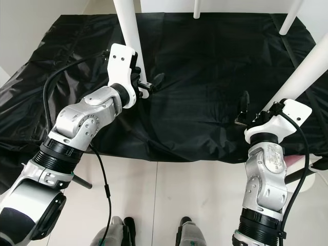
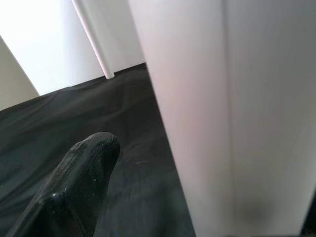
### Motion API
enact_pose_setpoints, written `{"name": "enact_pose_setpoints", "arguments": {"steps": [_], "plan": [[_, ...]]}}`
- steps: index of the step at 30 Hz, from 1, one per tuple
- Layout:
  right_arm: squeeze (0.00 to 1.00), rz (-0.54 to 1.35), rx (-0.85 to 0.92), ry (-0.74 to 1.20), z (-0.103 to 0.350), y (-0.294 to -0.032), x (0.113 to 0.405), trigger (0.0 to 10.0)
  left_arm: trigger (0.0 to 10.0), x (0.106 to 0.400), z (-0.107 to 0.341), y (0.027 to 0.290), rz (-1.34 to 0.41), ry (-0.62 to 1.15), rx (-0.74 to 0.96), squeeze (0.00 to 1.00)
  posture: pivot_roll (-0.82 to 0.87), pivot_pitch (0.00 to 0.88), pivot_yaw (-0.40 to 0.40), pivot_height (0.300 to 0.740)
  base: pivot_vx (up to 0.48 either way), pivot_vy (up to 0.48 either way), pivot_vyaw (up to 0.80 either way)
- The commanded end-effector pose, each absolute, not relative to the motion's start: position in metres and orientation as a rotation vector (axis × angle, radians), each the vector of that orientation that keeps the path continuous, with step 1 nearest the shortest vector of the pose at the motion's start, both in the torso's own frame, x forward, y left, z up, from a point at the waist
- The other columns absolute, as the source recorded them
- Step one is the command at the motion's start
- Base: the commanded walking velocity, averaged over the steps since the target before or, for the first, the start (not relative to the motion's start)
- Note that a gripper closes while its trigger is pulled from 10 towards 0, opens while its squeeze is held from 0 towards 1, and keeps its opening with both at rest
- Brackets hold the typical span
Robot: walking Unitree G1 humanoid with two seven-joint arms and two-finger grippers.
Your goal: Building children table
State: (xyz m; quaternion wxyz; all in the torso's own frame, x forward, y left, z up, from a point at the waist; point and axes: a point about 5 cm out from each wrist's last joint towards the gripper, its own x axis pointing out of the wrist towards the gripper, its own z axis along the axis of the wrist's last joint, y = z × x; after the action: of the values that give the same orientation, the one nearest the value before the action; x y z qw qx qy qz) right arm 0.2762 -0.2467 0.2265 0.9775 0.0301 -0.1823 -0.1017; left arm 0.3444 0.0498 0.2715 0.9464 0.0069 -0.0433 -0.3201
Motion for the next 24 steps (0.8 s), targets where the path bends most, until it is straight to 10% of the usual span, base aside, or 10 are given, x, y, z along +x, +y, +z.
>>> {"name": "enact_pose_setpoints", "arguments": {"steps": [1, 11, 12, 14, 15, 24], "plan": [[0.0, -0.186, 0.067, -0.365, 0.226, -0.244, 0.275, 10.0, 10.0, 0.341, 0.267, 0.052, -0.679, -0.072, 0.064, 1.0, 0.1, 0.212, 0.076, 0.74, 0.0, 0.0, 0.0], [0.0, -0.189, 0.069, -0.375, 0.23, -0.248, 0.276, 10.0, 10.0, 0.343, 0.261, 0.064, -0.678, -0.062, 0.27, 1.0, 0.1, 0.214, 0.073, 0.74, 0.0, 0.0, 0.0], [0.0, -0.179, 0.072, -0.374, 0.23, -0.248, 0.276, 10.0, 10.0, 0.344, 0.261, 0.063, -0.67, -0.059, 0.277, 0.41, 0.09, 0.214, 0.071, 0.74, 0.0, 0.0, 0.0], [0.0, -0.172, 0.073, -0.373, 0.23, -0.247, 0.276, 10.0, 10.0, 0.345, 0.26, 0.062, -0.666, -0.056, 0.281, 0.41, 0.09, 0.214, 0.071, 0.74, 0.0, 0.0, 0.0], [0.0, -0.16, 0.062, -0.368, 0.229, -0.245, 0.276, 10.0, 10.0, 0.345, 0.261, 0.061, -0.67, -0.057, 0.285, 0.0, 0.09, 0.216, 0.069, 0.74, 0.0, 0.0, 0.0], [0.0, -0.117, 0.037, -0.356, 0.223, -0.239, 0.256, 10.0, 10.0, 0.339, 0.245, 0.071, -0.64, -0.01, 0.267, 0.0, 0.08, 0.228, 0.067, 0.74, 0.0, 0.0, 0.0]]}}
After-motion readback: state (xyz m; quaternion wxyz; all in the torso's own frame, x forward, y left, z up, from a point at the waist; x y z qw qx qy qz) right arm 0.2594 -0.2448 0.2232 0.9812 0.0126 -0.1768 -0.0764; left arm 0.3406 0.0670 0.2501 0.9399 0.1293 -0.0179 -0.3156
